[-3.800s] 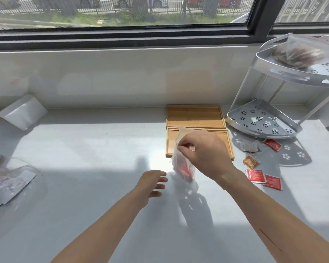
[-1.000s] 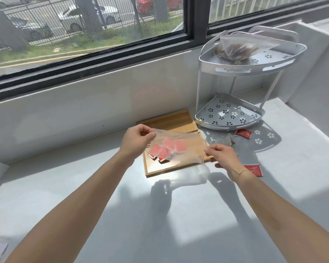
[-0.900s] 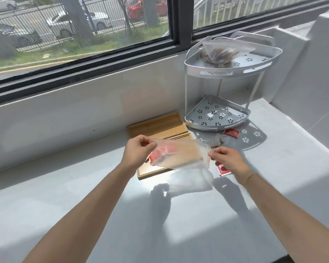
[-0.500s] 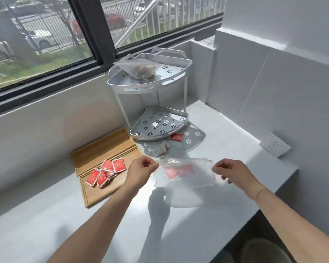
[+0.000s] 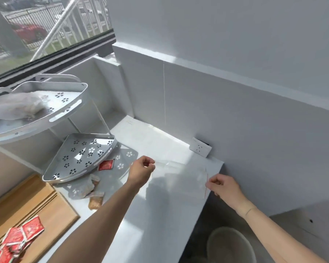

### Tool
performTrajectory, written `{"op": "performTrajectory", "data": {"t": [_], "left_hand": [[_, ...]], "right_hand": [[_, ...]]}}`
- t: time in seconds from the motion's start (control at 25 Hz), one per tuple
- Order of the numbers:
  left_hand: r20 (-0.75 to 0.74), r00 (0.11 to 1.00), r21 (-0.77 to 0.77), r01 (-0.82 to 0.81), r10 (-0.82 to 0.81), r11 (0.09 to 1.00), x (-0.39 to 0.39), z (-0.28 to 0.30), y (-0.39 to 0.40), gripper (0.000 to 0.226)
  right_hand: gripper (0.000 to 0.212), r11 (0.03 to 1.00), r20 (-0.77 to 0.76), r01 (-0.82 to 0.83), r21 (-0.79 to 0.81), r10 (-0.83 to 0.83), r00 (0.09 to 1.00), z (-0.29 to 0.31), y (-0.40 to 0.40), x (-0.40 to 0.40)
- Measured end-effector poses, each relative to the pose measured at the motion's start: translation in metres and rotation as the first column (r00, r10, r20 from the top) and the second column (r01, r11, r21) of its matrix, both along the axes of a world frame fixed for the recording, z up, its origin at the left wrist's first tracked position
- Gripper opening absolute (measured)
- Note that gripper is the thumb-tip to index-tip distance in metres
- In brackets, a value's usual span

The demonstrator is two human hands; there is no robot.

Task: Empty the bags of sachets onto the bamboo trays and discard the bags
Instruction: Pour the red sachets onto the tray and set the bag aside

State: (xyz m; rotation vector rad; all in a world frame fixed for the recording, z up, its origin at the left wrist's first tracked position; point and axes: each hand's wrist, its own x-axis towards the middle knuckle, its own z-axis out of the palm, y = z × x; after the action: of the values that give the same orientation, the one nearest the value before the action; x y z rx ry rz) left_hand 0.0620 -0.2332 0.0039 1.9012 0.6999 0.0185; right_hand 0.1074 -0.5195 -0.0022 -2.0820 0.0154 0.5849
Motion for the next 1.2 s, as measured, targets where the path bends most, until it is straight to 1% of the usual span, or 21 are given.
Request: {"op": "performTrajectory", "data": {"t": [0.08, 0.24, 0.32, 0.4, 0.56, 0.64, 0.72, 0.8, 0.88, 0.92, 1.0, 1.12, 1.2], "left_hand": [[-0.062, 0.996, 0.035, 0.059, -0.057, 0.998, 0.027, -0.008, -0.016, 0.014], [-0.130, 0.980, 0.116, 0.169, -0.154, 0.979, 0.065, -0.023, -0.034, 0.023], [-0.157, 0.962, 0.190, 0.250, -0.222, 0.949, 0.072, -0.033, -0.038, 0.032], [-0.188, 0.941, 0.241, 0.320, -0.280, 0.916, 0.076, -0.041, -0.041, 0.043], [-0.284, 0.885, 0.305, 0.449, -0.369, 0.840, 0.075, -0.054, -0.038, 0.053], [-0.329, 0.852, 0.336, 0.509, -0.407, 0.793, 0.076, -0.057, -0.033, 0.059], [-0.343, 0.837, 0.343, 0.533, -0.425, 0.773, 0.074, -0.056, -0.028, 0.064], [-0.312, 0.857, 0.335, 0.504, -0.411, 0.796, 0.072, -0.051, -0.022, 0.067], [-0.274, 0.881, 0.339, 0.463, -0.385, 0.819, 0.067, -0.043, -0.013, 0.064], [-0.267, 0.886, 0.349, 0.455, -0.379, 0.819, 0.065, -0.040, -0.008, 0.061], [-0.262, 0.890, 0.371, 0.451, -0.374, 0.812, 0.057, -0.031, 0.004, 0.057], [-0.252, 0.900, 0.413, 0.433, -0.356, 0.801, 0.038, -0.010, 0.027, 0.054], [-0.258, 0.908, 0.458, 0.415, -0.330, 0.786, 0.020, 0.006, 0.046, 0.052]], "right_hand": [[0.009, 0.996, 0.020, 0.087, -0.025, -0.086, 0.996, -0.007, -0.011, 0.003], [0.011, 0.974, 0.067, 0.198, -0.113, -0.191, 0.979, -0.023, -0.015, 0.010], [0.013, 0.965, 0.077, 0.204, -0.168, -0.193, 0.978, -0.032, -0.014, 0.015], [0.017, 0.952, 0.045, 0.204, -0.226, -0.199, 0.979, -0.038, -0.011, 0.019], [0.020, 0.935, 0.004, 0.167, -0.312, -0.175, 0.985, -0.046, -0.002, 0.024], [0.022, 0.928, -0.020, 0.106, -0.358, -0.122, 0.992, -0.046, 0.001, 0.027], [0.033, 0.906, -0.027, 0.025, -0.422, -0.040, 0.999, -0.040, 0.001, 0.028], [0.045, 0.837, 0.021, -0.052, -0.545, 0.075, 0.997, -0.029, -0.002, 0.031], [0.051, 0.737, 0.086, -0.100, -0.669, 0.210, 0.974, -0.011, 0.000, 0.037], [0.050, 0.707, 0.109, -0.121, -0.697, 0.270, 0.957, -0.001, 0.003, 0.041], [0.043, 0.680, 0.136, -0.181, -0.710, 0.385, 0.913, 0.015, 0.015, 0.050], [0.034, 0.642, 0.162, -0.309, -0.701, 0.566, 0.808, 0.031, 0.050, 0.059], [0.034, 0.622, 0.201, -0.377, -0.687, 0.660, 0.723, 0.039, 0.078, 0.063]]}}
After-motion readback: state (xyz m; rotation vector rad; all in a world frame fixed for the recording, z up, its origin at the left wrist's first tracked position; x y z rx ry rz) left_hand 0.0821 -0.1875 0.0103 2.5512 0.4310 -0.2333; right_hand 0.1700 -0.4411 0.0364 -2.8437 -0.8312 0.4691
